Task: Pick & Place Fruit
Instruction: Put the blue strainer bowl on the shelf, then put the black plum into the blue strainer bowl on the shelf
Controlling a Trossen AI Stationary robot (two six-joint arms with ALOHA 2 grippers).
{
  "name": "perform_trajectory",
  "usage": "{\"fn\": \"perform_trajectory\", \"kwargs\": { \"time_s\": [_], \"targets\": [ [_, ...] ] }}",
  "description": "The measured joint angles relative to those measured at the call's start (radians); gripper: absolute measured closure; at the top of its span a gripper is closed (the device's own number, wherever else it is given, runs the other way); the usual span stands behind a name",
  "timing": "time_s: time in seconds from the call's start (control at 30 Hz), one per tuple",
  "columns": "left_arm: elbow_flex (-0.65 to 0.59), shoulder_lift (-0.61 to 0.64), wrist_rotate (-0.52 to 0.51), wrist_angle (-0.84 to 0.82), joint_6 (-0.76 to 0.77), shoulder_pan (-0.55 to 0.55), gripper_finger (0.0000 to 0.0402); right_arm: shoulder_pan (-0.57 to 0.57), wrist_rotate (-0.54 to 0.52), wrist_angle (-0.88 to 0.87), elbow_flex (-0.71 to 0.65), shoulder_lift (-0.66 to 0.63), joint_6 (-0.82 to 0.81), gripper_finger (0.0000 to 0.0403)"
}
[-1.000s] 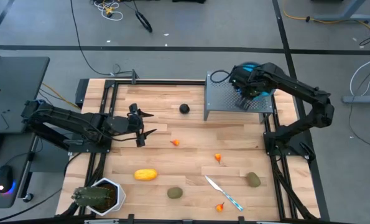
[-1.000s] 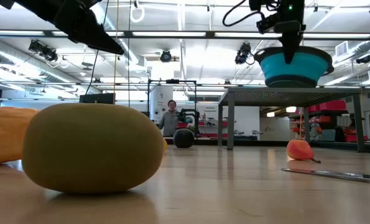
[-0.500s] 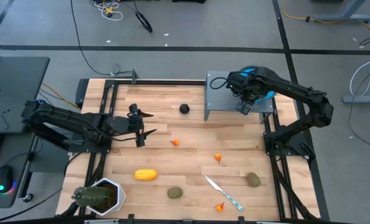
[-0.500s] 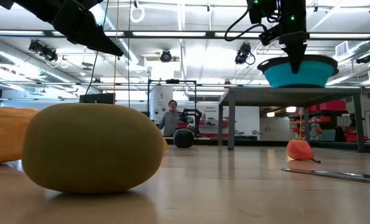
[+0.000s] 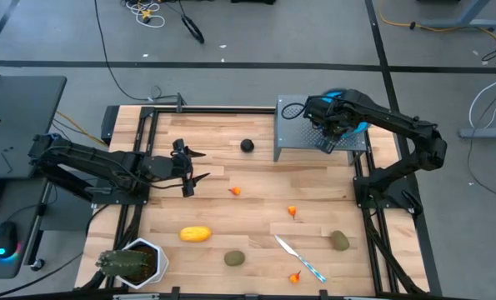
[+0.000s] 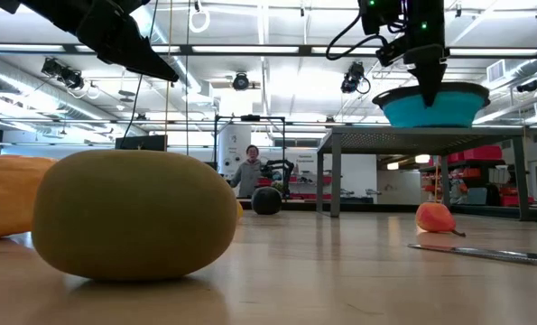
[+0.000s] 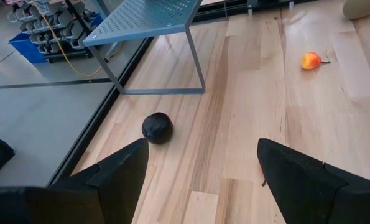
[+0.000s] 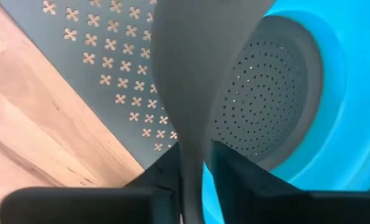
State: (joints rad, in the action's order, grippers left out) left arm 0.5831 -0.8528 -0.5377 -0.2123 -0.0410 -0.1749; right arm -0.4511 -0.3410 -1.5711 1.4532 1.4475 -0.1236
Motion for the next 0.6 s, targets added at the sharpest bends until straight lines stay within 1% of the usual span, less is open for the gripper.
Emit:
{"fn": "perform_trajectory", "kwargs": {
  "time_s": [0.2, 0.3, 0.47, 0.6],
  "targets": [
    [0.000, 0.000, 0.000, 0.000, -0.001, 0.000, 0.0093, 0.002, 0.005, -0.001, 0.004, 0.000, -0.018, 0.0254],
    [0.000, 0.000, 0.000, 0.000, -0.001, 0.000, 0.0093, 0.002, 0.052, 0.000, 0.025, 0.000, -0.033, 0.0233],
    [0.000, 0.000, 0.000, 0.000, -0.002, 0.000, 0.0093, 0.002, 0.098, 0.000, 0.064, -0.001, -0.044, 0.0210],
    [0.000, 0.000, 0.000, 0.000, -0.002, 0.000, 0.0093, 0.004, 0.117, 0.000, 0.098, -0.001, -0.045, 0.0204]
  ]
}}
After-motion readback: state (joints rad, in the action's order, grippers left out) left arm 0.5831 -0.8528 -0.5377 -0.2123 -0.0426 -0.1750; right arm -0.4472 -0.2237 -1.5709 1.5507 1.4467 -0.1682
